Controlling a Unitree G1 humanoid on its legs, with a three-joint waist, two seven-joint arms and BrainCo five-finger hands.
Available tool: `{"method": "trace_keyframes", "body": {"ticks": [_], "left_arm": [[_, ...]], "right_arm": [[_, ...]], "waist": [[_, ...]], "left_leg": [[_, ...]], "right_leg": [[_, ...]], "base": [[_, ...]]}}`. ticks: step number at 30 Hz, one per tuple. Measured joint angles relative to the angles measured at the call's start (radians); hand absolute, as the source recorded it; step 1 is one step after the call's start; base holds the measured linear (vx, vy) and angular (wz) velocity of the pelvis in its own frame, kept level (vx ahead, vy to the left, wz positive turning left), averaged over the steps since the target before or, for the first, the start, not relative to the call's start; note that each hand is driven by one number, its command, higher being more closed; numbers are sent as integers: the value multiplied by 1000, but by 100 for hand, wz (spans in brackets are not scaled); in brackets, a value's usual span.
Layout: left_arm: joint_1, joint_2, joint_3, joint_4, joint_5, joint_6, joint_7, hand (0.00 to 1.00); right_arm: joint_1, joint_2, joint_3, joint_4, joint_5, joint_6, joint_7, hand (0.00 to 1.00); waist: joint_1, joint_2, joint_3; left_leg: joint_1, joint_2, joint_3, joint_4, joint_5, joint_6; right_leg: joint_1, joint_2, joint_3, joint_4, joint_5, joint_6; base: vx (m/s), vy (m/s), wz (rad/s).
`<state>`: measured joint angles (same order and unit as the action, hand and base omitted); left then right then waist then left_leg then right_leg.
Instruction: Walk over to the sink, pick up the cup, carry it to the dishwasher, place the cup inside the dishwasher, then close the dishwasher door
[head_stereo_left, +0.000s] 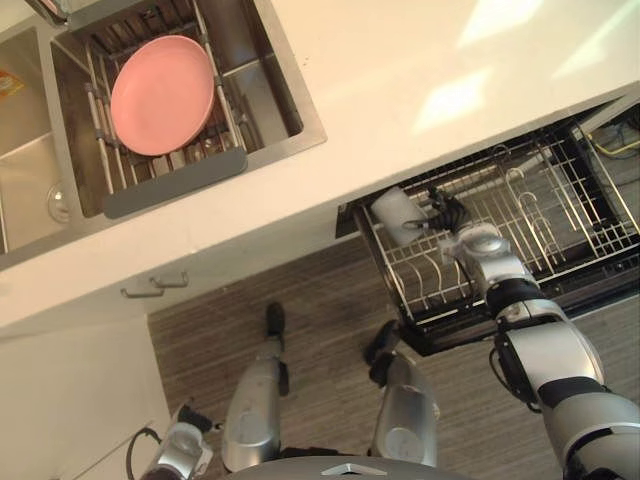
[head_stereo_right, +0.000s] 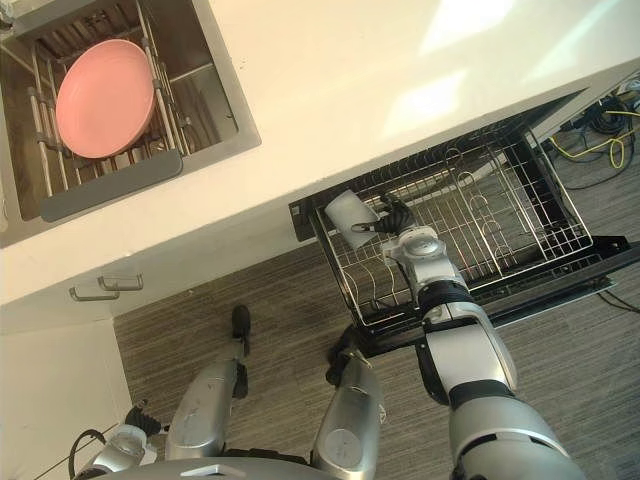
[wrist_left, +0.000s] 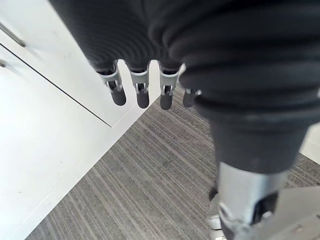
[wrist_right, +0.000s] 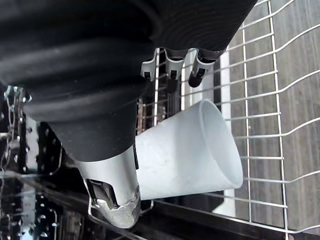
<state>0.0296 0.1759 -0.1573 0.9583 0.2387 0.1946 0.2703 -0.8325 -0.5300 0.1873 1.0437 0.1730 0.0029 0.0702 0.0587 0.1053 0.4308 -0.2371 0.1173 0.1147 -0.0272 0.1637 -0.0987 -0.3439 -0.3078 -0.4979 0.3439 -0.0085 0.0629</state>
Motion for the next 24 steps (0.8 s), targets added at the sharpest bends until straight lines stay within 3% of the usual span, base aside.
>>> {"method": "trace_keyframes", "body": {"ticks": [8, 12, 14, 18, 19, 21, 23, 24], "left_arm": [[-9, -11, 1, -1, -20, 27, 28, 0], [24, -16, 23, 15, -41, 80, 31, 0], [38, -16, 40, 19, -42, 85, 30, 0], [71, -19, 60, 48, -113, 95, 38, 0], [81, -20, 78, 62, -146, 101, 52, 0], [82, -19, 80, 84, -145, 107, 43, 0], [82, -13, 96, 99, -94, 118, -4, 0], [82, -11, 106, 107, -78, 117, -23, 0]], "right_arm": [[209, 22, -161, -249, 78, -89, -170, 0], [459, 122, -252, -513, 99, -132, -230, 0], [529, 145, -276, -595, 99, -151, -232, 0], [719, 206, -368, -855, 153, -244, -221, 0], [773, 237, -407, -919, 181, -280, -202, 0], [819, 261, -448, -962, 221, -300, -187, 0], [865, 284, -523, -1011, 295, -324, -156, 0], [868, 287, -539, -1024, 312, -328, -145, 0]], "waist": [[-23, -10, -4], [-63, -61, -63], [-73, -70, -90], [-111, -72, -168], [-128, -74, -185], [-145, -76, -205], [-172, -82, -238], [-174, -84, -240]], "left_leg": [[62, 19, 82, 29, -28, -8], [112, 46, 130, 92, -90, -18], [127, 51, 139, 100, -103, -21], [159, 50, 150, 110, -128, -20], [172, 52, 194, 111, -149, 6], [187, 67, 272, 117, -166, 15], [189, 108, 429, 165, -170, 36], [190, 109, 435, 179, -175, 39]], "right_leg": [[52, 34, 74, -43, 2, 9], [109, 66, 111, -81, 15, 15], [125, 73, 117, -92, 14, 17], [179, 72, 98, -127, 14, 32], [219, 66, 78, -147, 9, 44], [260, 54, 47, -167, 12, 55], [296, 23, 4, -171, 13, 69], [300, 14, -2, -166, 13, 77]], "base": [[-9, -20, -15], [74, -12, -36], [83, 1, -23], [68, 29, 3], [36, 70, 31], [30, 75, 50], [48, 118, 75], [38, 145, 41]]}}
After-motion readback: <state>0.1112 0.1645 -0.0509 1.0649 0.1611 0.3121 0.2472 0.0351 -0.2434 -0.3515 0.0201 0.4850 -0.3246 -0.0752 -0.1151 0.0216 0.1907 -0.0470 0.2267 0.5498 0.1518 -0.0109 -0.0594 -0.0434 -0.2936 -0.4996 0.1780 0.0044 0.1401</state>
